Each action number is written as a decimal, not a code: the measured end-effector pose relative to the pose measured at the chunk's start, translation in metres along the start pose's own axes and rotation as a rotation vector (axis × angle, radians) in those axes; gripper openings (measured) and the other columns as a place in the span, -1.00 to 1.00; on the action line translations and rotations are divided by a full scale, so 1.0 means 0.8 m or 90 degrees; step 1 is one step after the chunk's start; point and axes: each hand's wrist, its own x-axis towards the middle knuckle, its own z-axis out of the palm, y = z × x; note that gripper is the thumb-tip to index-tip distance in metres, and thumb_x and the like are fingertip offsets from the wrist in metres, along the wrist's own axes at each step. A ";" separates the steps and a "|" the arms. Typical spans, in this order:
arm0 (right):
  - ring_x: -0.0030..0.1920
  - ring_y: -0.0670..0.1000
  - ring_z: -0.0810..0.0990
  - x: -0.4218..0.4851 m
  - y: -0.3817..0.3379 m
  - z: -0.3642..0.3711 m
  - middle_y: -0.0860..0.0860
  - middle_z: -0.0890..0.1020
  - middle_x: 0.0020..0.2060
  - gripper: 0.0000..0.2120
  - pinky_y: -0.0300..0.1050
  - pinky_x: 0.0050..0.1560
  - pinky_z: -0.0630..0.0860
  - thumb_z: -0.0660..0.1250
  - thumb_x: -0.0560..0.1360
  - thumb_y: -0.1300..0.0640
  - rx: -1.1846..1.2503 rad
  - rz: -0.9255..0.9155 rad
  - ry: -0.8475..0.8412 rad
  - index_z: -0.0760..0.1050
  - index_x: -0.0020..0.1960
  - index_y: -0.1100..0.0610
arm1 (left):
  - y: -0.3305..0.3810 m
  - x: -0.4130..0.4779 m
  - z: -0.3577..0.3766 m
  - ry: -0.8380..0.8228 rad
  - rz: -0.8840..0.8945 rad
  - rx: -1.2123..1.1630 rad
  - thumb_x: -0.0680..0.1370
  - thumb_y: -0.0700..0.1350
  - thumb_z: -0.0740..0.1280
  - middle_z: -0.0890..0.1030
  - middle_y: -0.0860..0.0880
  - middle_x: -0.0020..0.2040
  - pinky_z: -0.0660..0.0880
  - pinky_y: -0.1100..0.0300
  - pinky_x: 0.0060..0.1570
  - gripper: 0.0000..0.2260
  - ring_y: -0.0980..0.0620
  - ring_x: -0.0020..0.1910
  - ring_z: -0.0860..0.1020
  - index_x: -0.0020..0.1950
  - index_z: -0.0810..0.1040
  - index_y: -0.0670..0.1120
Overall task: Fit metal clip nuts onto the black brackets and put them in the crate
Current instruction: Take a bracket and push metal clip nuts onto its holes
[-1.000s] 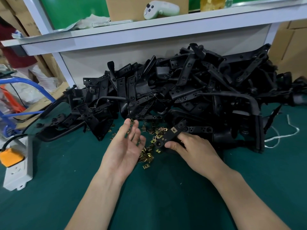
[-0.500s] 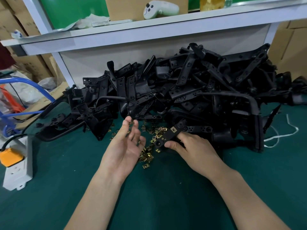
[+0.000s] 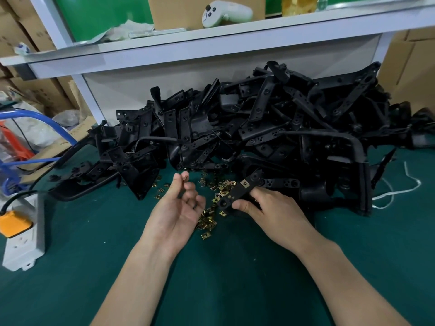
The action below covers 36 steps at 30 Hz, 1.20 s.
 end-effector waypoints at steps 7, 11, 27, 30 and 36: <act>0.11 -0.10 0.57 0.000 0.000 0.000 -0.19 0.60 0.17 -0.29 -0.02 0.11 0.51 -0.15 0.46 -0.50 0.001 -0.002 0.001 0.46 0.31 -0.14 | 0.001 -0.005 0.003 -0.015 -0.002 0.018 0.60 -0.06 0.35 0.54 0.05 -0.21 0.59 0.27 -0.20 -0.83 0.17 -0.28 0.50 0.08 0.67 -0.10; 0.13 -0.10 0.57 0.001 0.001 0.000 -0.19 0.60 0.18 -0.28 -0.02 0.13 0.51 -0.15 0.46 -0.50 0.002 0.000 -0.004 0.46 0.32 -0.14 | 0.001 -0.006 0.004 -0.001 -0.011 0.056 0.59 -0.12 0.35 0.57 0.03 -0.19 0.61 0.25 -0.14 -0.84 0.15 -0.24 0.55 0.13 0.64 -0.10; 0.10 -0.07 0.58 -0.001 0.006 -0.003 -0.17 0.61 0.14 -0.26 0.02 0.11 0.53 -0.17 0.45 -0.52 0.007 0.001 -0.001 0.46 0.31 -0.12 | -0.006 0.021 -0.038 0.120 0.254 1.262 0.72 0.03 0.07 0.42 -0.02 0.25 0.21 0.01 0.30 -0.64 -0.10 0.27 0.32 0.49 0.42 0.11; 0.10 -0.07 0.58 -0.001 0.005 -0.003 -0.17 0.61 0.14 -0.26 0.02 0.11 0.53 -0.17 0.45 -0.51 0.003 -0.001 0.001 0.47 0.30 -0.11 | -0.004 0.025 -0.036 0.122 0.259 1.279 0.72 0.04 0.11 0.43 -0.03 0.23 0.25 0.01 0.31 -0.68 -0.10 0.26 0.35 0.43 0.47 0.10; 0.10 -0.09 0.58 -0.003 0.006 -0.003 -0.18 0.60 0.16 -0.28 0.02 0.12 0.53 -0.16 0.47 -0.51 0.001 -0.002 -0.001 0.46 0.32 -0.12 | -0.003 0.022 -0.034 0.134 0.309 1.273 0.70 -0.03 0.19 0.51 -0.03 0.18 0.34 0.02 0.22 -0.83 -0.09 0.17 0.42 0.22 0.49 -0.02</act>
